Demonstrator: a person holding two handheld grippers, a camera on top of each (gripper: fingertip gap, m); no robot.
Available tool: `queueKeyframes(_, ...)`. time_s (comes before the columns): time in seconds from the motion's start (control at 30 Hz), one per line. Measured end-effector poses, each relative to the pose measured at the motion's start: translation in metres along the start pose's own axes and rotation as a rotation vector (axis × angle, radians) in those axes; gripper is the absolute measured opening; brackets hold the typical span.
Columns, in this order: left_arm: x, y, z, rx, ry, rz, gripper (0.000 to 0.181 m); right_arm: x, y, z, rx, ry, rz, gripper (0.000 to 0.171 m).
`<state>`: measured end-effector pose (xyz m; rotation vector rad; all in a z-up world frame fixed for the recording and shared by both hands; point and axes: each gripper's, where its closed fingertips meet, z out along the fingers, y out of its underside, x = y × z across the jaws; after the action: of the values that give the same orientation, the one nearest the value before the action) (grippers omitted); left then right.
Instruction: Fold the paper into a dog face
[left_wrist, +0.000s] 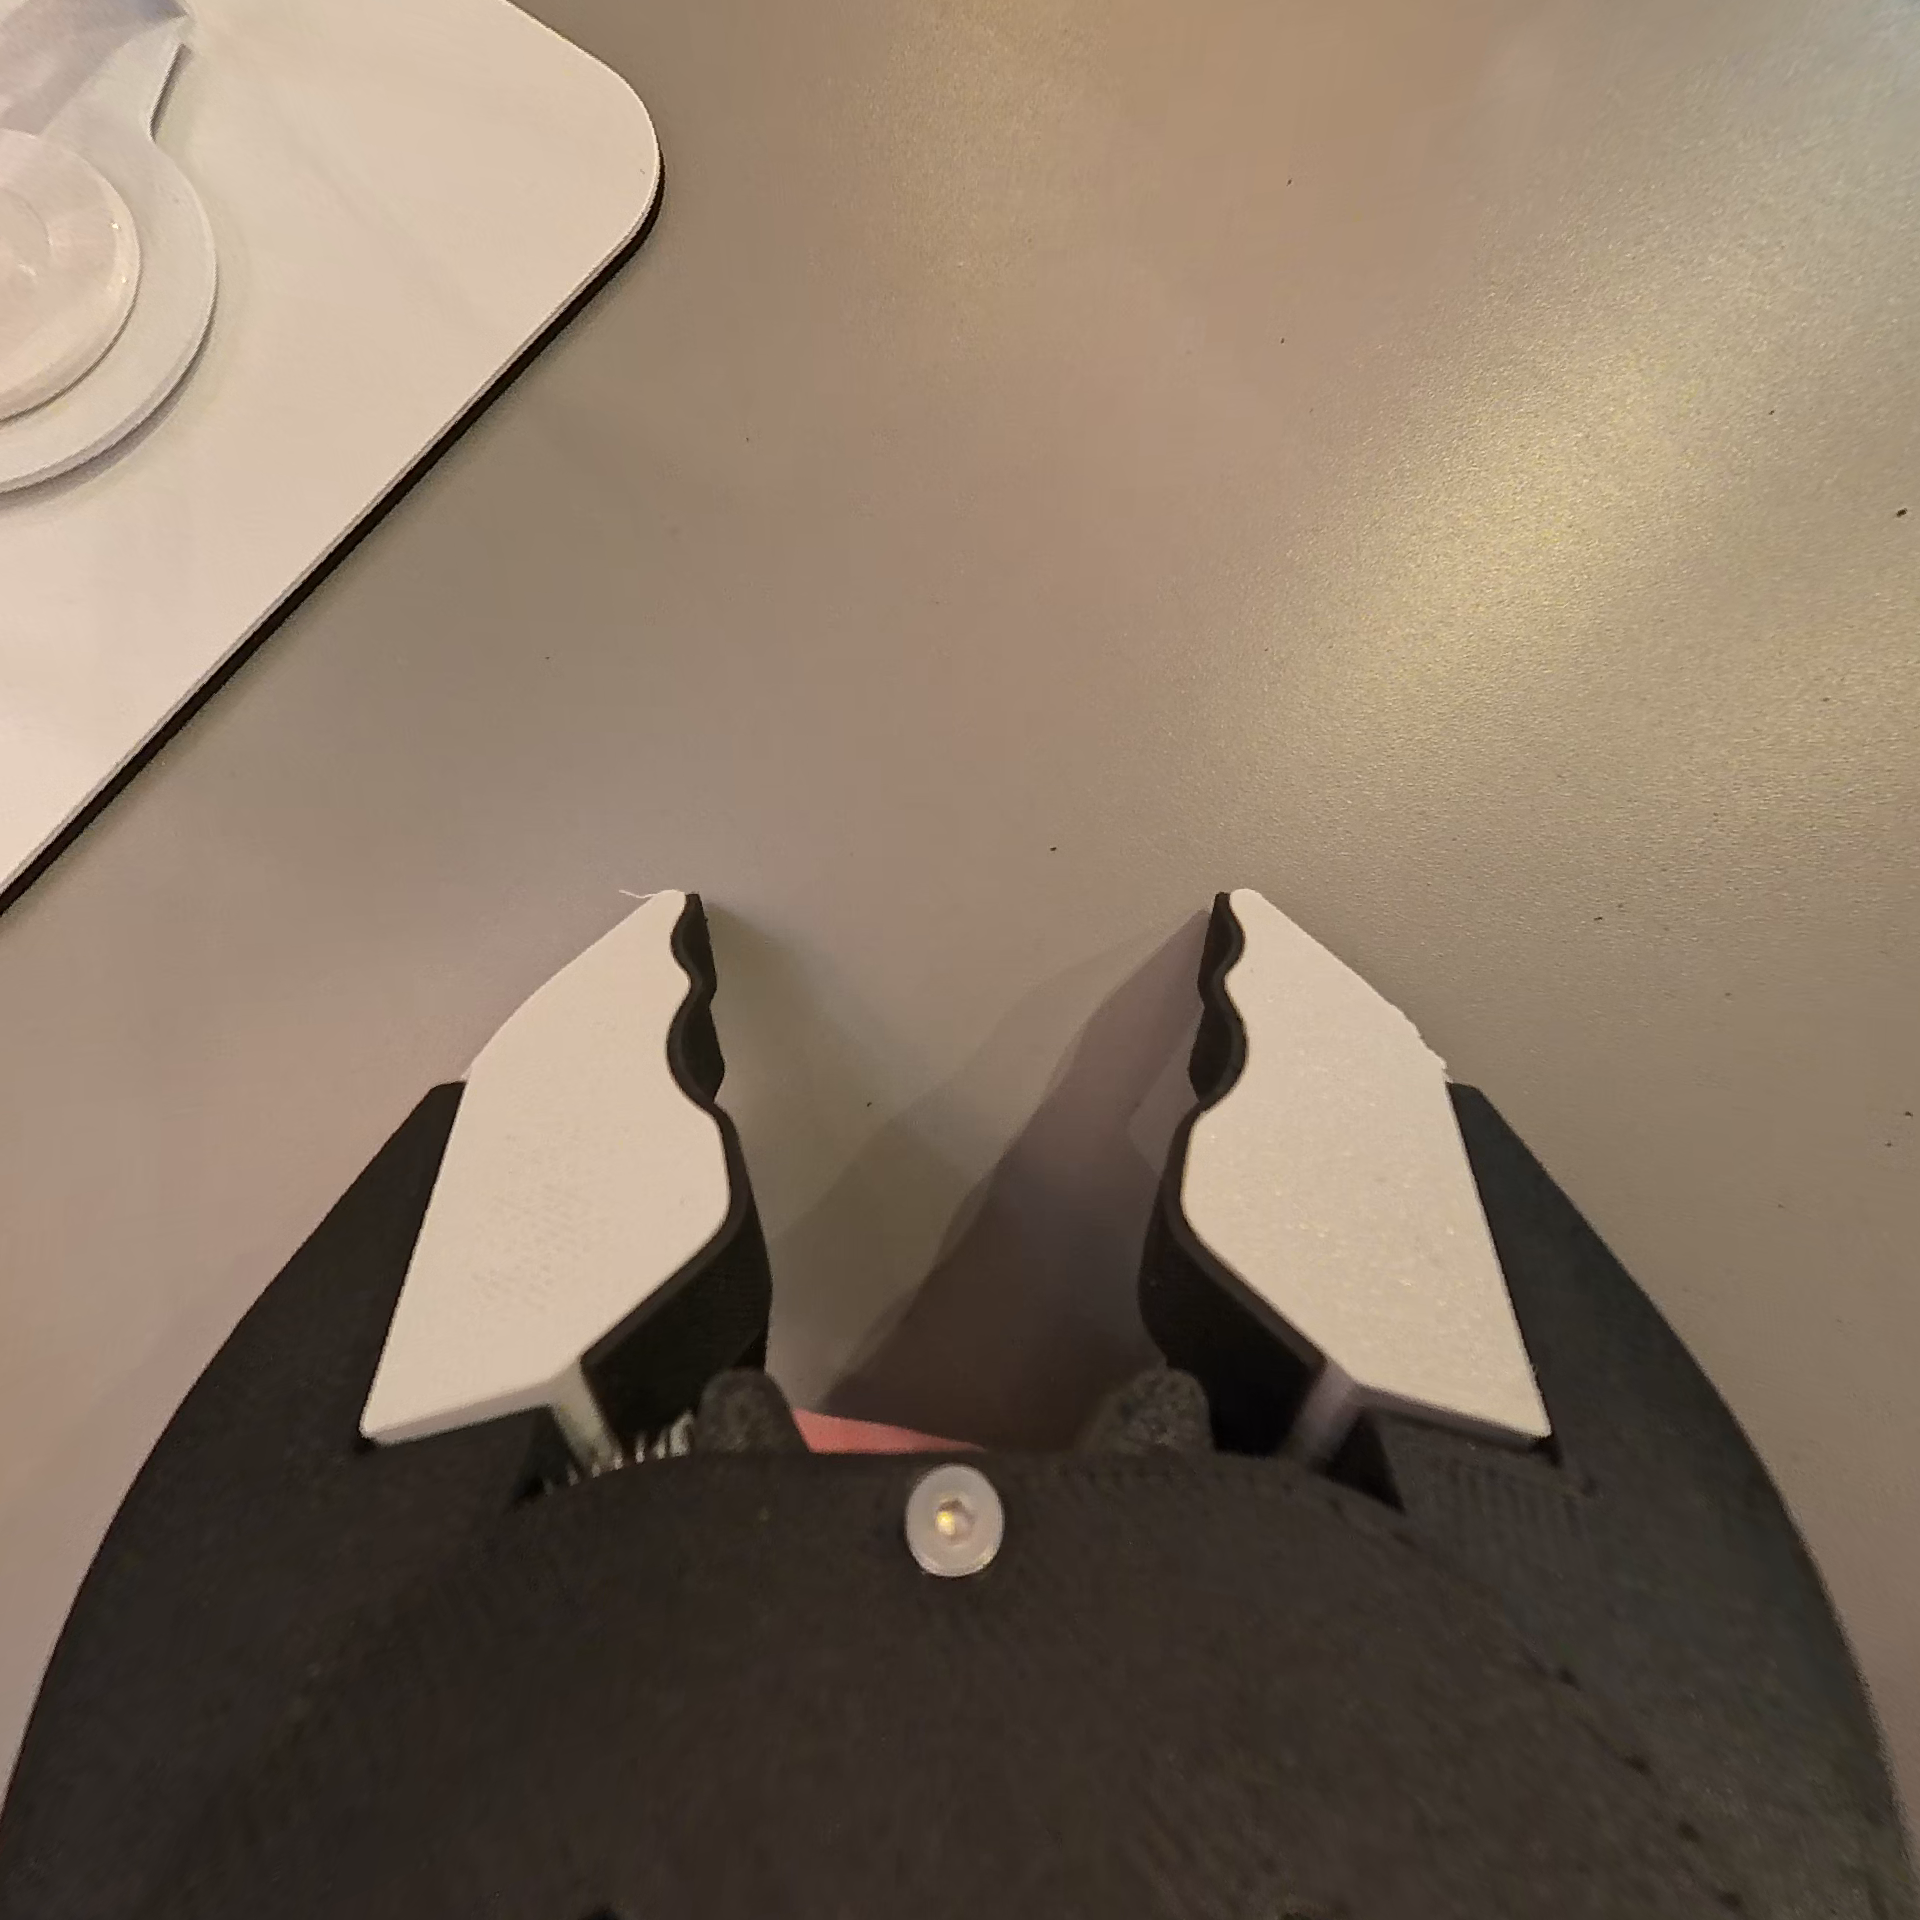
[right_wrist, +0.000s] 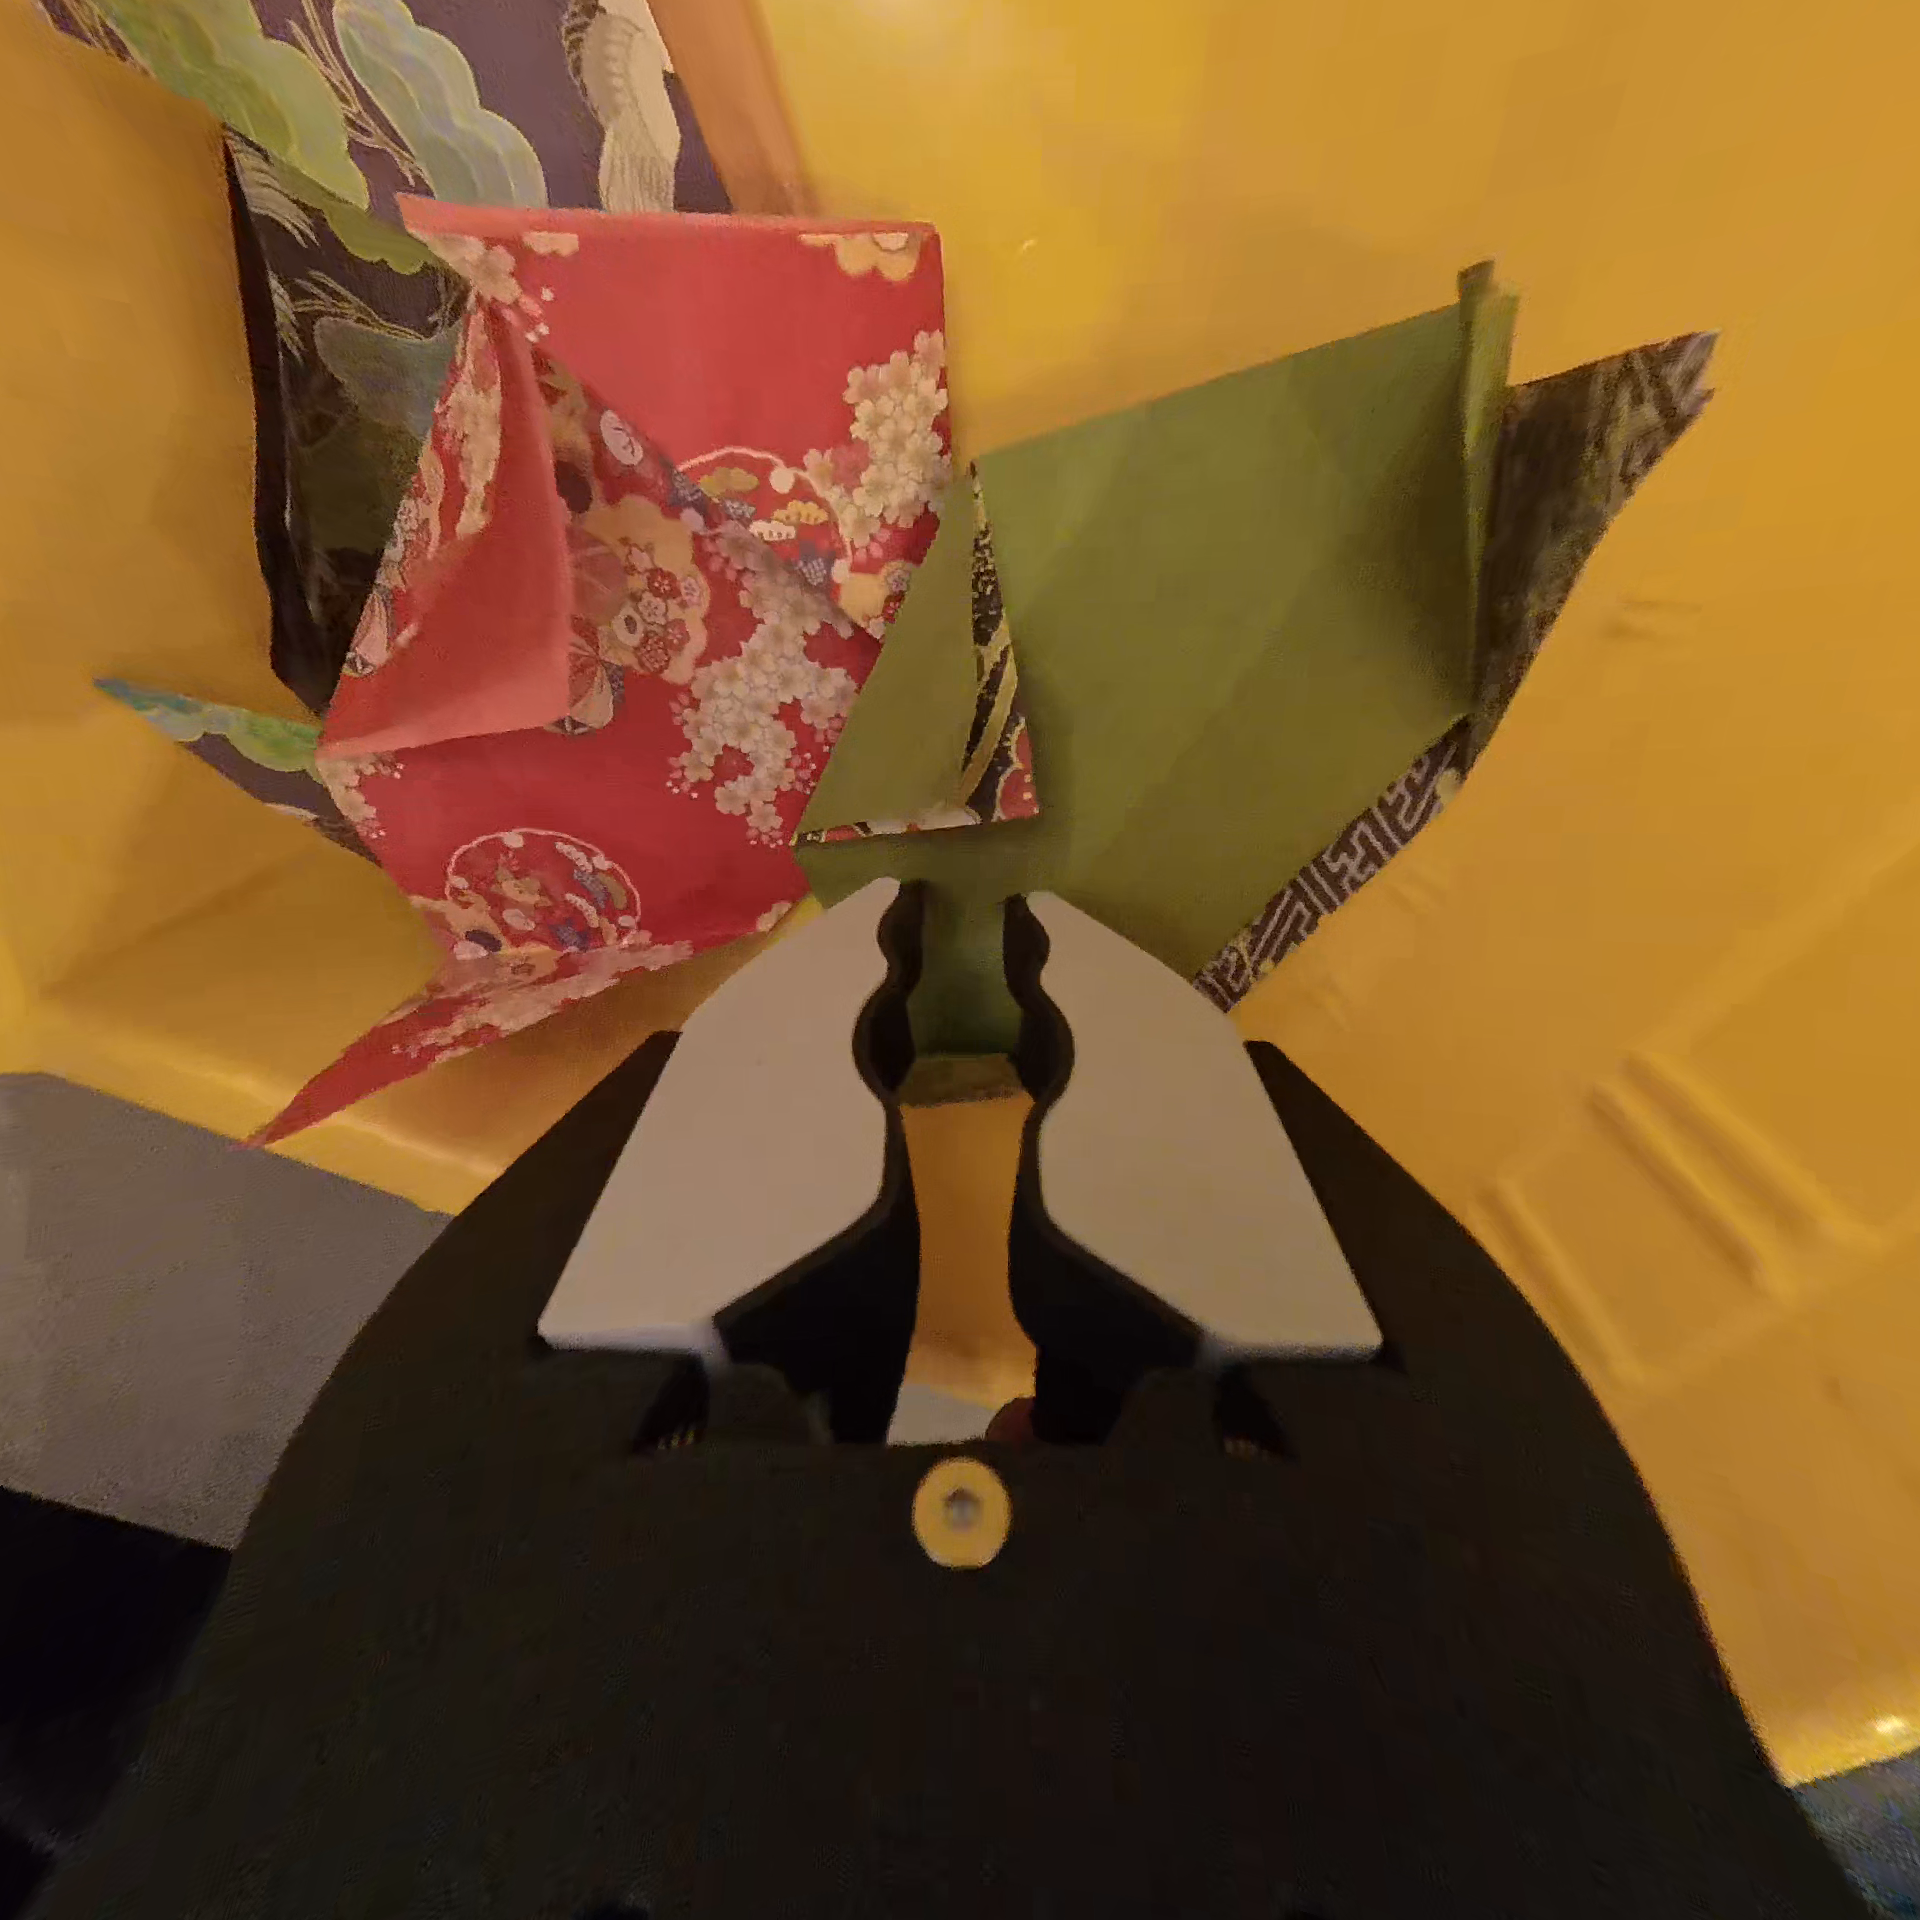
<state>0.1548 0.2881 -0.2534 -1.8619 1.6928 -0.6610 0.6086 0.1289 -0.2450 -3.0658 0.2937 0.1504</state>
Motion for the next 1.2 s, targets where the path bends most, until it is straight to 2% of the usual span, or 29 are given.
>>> queueKeyframes(0.27,0.0,0.0,0.0,0.0,0.0,0.0,0.089,-0.004,-0.008,-0.052,0.127,0.009,-0.032,0.034)
queueKeyframes(0.37,0.0,0.0,0.0,0.0,0.0,0.0,0.089,-0.003,-0.013,-0.073,0.189,0.047,-0.047,0.033)
queueKeyframes(0.43,0.0,0.0,0.0,0.0,0.0,0.0,0.089,-0.012,-0.011,-0.08,0.191,0.011,-0.044,0.032)
queueKeyframes(0.67,0.0,0.0,0.0,0.0,-0.001,-0.001,0.088,-0.044,-0.016,-0.124,0.421,0.012,-0.128,0.032)
queueKeyframes(0.8,0.0,0.0,0.0,0.001,-0.001,-0.002,0.088,-0.066,0.0,-0.121,0.444,0.015,-0.174,0.047)
queueKeyframes(0.93,-0.001,0.0,0.0,0.0,-0.006,-0.001,0.088,-0.11,0.013,-0.107,0.51,0.014,-0.227,0.063)
queueKeyframes(1.0,-0.001,0.0,0.0,-0.001,-0.008,-0.003,0.088,-0.147,0.015,-0.092,0.538,0.015,-0.317,0.082)
queueKeyframes(1.03,-0.003,0.0,0.0,-0.004,-0.021,-0.012,0.091,-0.166,0.014,-0.084,0.563,0.031,-0.375,0.089)
queueKeyframes(1.13,-0.006,0.002,0.0,-0.018,-0.035,-0.032,0.104,-0.221,0.019,-0.051,0.571,0.012,-0.482,0.097)
queueKeyframes(1.2,-0.007,0.003,0.001,-0.033,-0.041,-0.039,0.116,-0.262,0.021,-0.029,0.576,-0.095,-0.51,0.099)
